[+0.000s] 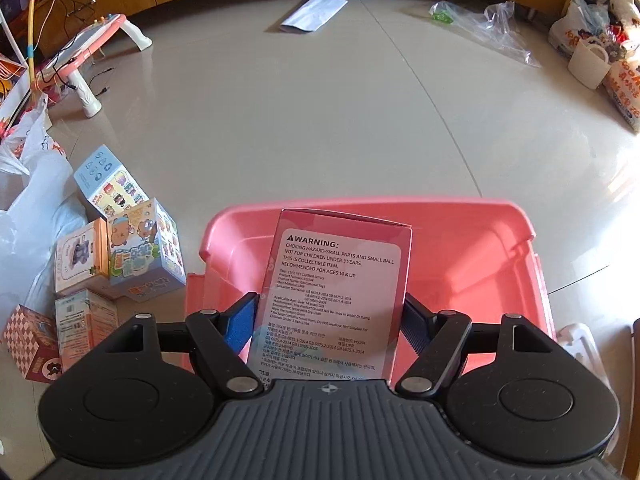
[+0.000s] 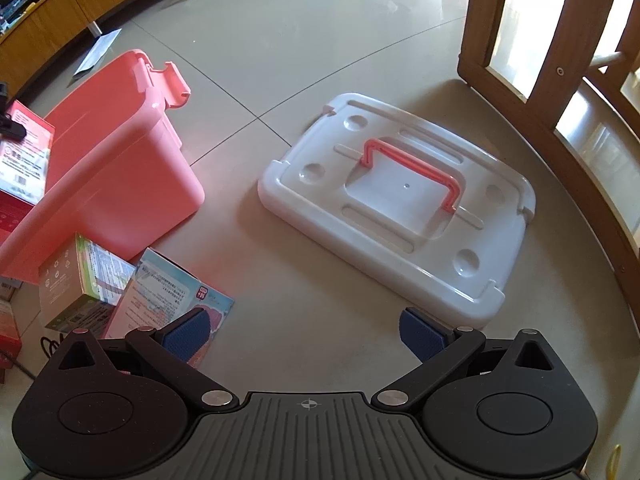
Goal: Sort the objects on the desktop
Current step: 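Lower the WARNING box into the pink bin and open the left gripper, then move the right tool toward the light-blue-and-pink box beside the bin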
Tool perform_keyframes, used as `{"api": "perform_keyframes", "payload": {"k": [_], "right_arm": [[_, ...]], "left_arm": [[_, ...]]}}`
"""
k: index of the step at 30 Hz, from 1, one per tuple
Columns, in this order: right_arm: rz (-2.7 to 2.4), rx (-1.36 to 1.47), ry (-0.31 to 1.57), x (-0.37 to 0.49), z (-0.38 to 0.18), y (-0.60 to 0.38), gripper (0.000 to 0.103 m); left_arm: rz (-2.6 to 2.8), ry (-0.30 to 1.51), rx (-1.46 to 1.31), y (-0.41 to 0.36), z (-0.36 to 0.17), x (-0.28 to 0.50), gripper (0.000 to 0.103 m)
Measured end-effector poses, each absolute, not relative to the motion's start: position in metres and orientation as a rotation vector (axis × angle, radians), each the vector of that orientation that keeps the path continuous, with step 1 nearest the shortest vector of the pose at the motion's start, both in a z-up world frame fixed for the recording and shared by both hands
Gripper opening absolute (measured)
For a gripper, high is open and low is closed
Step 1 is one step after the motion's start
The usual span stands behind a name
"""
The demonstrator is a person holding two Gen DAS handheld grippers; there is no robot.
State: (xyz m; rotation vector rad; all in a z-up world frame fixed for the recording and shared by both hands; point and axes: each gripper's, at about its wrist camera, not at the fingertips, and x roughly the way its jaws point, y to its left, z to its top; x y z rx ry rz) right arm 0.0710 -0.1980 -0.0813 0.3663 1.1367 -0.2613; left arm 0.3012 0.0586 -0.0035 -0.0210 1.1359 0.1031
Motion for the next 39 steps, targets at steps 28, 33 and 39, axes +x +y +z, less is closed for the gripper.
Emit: {"api": "perform_keyframes", "payload": {"k": [28,33,39], "right_arm": [[-0.252,0.304,1.178,0.075,-0.089,-0.194,0.1],[-0.231,0.253,1.156,0.071,-0.067,-0.189,0.1],[-0.199,0.206,1.14,0.059,-0.036,-0.183,0.1]], "left_arm": [[0.151,1.144,-0.029,0.065,-0.031,0.286,0.089],[0.183,1.129,-0.033,0.076,0.004,0.246,0.089],[0.193,1.104,-0.043,0.087,0.052,0.175,0.09]]}}
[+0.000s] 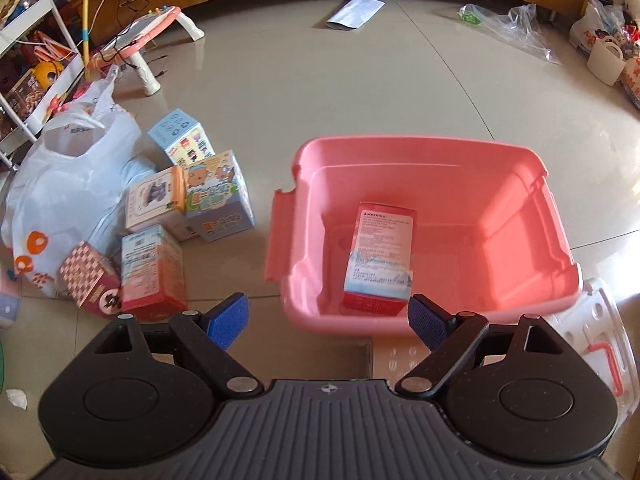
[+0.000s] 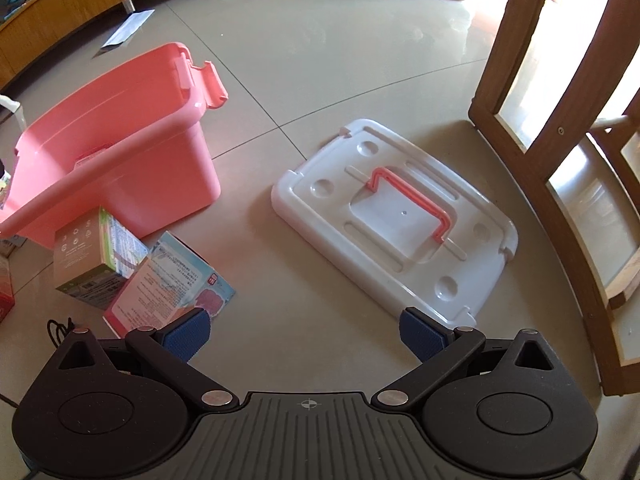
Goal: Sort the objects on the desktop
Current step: 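Move the right tool toward the light-blue-and-pink box beside the bin, then close the right gripper on the light-blue-and-pink box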
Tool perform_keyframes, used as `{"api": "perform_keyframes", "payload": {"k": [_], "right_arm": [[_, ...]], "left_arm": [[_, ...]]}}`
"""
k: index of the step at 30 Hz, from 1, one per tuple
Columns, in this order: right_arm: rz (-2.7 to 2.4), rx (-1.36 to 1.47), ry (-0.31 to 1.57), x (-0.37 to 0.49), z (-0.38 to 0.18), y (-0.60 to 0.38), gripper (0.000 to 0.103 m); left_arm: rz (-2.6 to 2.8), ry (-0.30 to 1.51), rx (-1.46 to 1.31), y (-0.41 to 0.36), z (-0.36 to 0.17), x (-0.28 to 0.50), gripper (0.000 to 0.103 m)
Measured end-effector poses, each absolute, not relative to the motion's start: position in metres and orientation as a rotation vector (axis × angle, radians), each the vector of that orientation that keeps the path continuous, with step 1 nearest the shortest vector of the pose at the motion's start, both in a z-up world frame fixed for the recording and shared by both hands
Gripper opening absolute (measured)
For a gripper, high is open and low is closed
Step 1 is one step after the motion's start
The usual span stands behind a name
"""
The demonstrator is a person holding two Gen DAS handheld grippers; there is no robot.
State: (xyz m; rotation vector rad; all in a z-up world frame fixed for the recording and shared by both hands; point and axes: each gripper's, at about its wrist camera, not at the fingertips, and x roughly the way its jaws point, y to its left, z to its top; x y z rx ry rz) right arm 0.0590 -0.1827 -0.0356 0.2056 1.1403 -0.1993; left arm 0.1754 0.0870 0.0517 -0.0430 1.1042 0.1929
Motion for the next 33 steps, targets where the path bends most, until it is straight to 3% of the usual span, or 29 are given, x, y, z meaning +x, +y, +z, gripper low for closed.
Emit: {"api": "perform_keyframes", "payload": {"k": [13,21,33], "right_arm": [[-0.096,0.197,1.134,0.033,0.004,-0.153,0.101],[-0.088,0.17,1.115,0.037,0.004,-0.144,0.101],[-0.074,0.187,1.163,0.073,-0.041,-0.132,0.1]], "left_arm": [[0.189,1.147,-0.034,0.093,0.081,0.044,0.095],[0.182,1.159,-0.094,0.09,0.058,0.031,0.095],[0.186,1.245,-0.128,0.08,0.005,0.046,0.095]]}}
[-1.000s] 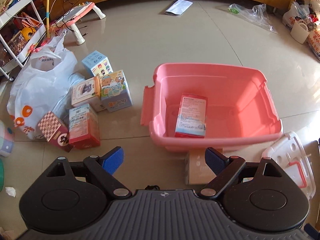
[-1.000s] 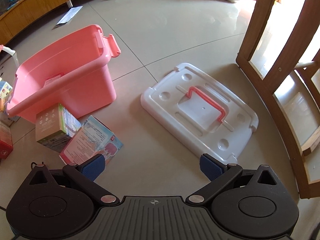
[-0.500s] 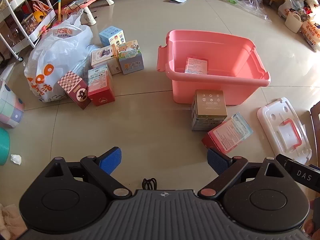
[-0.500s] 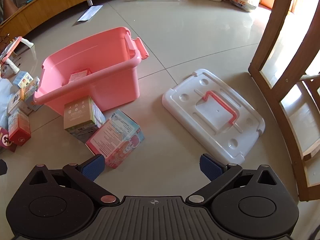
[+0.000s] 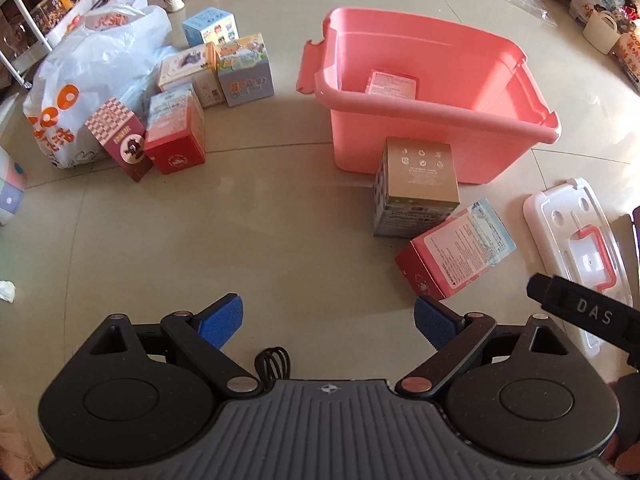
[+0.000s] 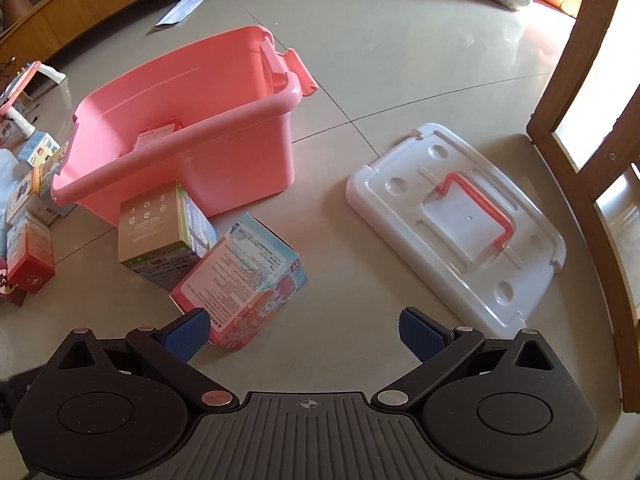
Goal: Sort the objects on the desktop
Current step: 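Close the right gripper on the light-blue-and-pink box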
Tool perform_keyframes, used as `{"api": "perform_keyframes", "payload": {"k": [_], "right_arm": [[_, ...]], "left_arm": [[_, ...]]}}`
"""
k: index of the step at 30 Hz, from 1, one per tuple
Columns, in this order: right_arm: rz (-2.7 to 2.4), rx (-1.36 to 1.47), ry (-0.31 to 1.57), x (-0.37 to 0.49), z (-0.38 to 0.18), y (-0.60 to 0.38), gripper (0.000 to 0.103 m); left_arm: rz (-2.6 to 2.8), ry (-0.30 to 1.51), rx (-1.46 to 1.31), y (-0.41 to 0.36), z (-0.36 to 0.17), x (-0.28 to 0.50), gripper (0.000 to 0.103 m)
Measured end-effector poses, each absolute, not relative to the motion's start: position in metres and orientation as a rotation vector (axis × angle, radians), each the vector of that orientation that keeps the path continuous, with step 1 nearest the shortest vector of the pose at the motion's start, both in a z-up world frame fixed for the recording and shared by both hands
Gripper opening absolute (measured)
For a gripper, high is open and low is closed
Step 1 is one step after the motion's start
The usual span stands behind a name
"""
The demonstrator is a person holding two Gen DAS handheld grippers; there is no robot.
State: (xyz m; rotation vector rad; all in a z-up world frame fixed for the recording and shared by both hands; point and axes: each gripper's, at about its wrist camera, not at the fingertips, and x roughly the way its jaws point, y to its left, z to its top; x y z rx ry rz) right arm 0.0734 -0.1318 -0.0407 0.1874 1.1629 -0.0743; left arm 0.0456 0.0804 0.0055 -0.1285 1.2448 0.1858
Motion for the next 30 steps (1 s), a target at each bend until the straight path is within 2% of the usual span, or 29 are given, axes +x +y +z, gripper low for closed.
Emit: {"api": "perform_keyframes", "payload": {"k": [15,30], "right_arm": [[-0.083,0.305,1.289,0.134,-0.11,-0.097,0.1],[-0.084,0.332,1.321,0.151,-0.144,-0.081,0.1]], "left_arm": [[0.211,1.305,-0.095,0.079,-0.045,0.064,0.095],[0.212,1.32,-0.105,0.081,-0.054,0.07,0.095]]}}
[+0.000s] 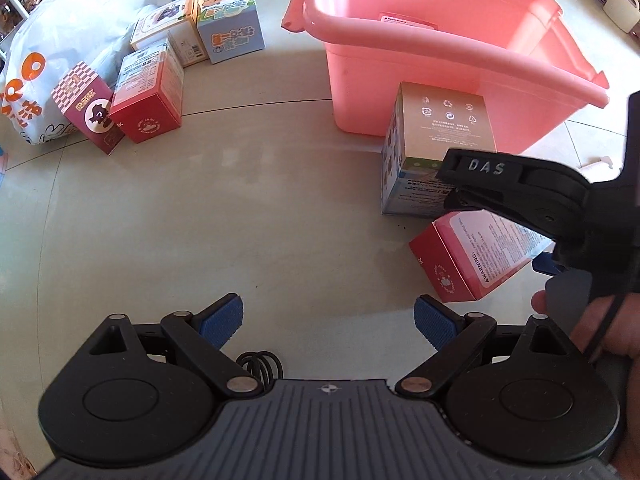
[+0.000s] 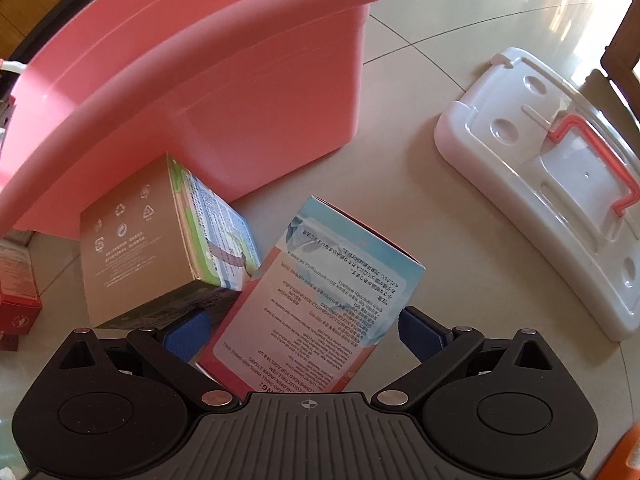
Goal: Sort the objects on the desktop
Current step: 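Close the right gripper on the light-blue-and-pink box, then lift the light-blue-and-pink box and lower it into the pink bin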
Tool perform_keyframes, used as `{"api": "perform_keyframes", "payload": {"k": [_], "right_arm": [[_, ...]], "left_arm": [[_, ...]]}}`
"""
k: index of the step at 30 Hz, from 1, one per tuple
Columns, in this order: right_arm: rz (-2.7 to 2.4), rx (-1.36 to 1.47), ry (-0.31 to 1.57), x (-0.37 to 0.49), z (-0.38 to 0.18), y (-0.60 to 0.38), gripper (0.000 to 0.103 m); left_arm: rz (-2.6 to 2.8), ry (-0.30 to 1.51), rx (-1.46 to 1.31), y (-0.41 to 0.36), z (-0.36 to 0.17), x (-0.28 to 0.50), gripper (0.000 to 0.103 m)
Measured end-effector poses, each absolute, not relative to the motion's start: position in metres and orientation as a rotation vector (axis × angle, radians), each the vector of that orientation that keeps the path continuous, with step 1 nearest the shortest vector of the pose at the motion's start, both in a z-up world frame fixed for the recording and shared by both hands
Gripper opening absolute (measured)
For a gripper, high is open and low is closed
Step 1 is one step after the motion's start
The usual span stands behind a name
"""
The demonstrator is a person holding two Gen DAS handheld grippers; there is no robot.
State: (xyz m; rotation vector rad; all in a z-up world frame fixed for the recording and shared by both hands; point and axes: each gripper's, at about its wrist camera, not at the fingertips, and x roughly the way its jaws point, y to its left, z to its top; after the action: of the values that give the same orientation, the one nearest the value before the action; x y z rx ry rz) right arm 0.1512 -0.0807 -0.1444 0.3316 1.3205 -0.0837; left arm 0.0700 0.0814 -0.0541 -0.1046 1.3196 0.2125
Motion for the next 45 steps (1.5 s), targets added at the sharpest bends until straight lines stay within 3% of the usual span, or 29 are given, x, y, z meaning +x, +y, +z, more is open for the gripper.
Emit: {"api": "perform_keyframes", "payload": {"k": [6,11,16,25,35,45], "right_arm": [[-0.07,0.377,1.334,0.153,-0.158,-0.089,0.097],[-0.039,0.347,1.33,0.15,-0.156,-0.095,0.08],[-0.024,0.303,1.346,0.14,-0.143,-0.105,0.074],[0.029,0.215,1.249,0.127,-0.07,-0.142,0.072],[0.17,0.172,1.08,0.183,0.025,-0.142,0.072],[0.207,0.15,1.023,0.272,0.016,-0.097,0.072]], "left_arm": [[0.224,1.315,-0.115,0.089,-0.055,0.068,0.095],[0.234,1.314,-0.095,0.088,-0.054,0.068,0.095],[0.236,1.308,-0.074,0.083,-0.049,0.068,0.095],[0.211,1.282,-0.057,0.068,-0.035,0.068,0.095],[0.216,1.261,-0.111,0.059,-0.029,0.073,0.095],[0.299,1.22,-0.29,0.072,-0.024,0.09,0.095]]}}
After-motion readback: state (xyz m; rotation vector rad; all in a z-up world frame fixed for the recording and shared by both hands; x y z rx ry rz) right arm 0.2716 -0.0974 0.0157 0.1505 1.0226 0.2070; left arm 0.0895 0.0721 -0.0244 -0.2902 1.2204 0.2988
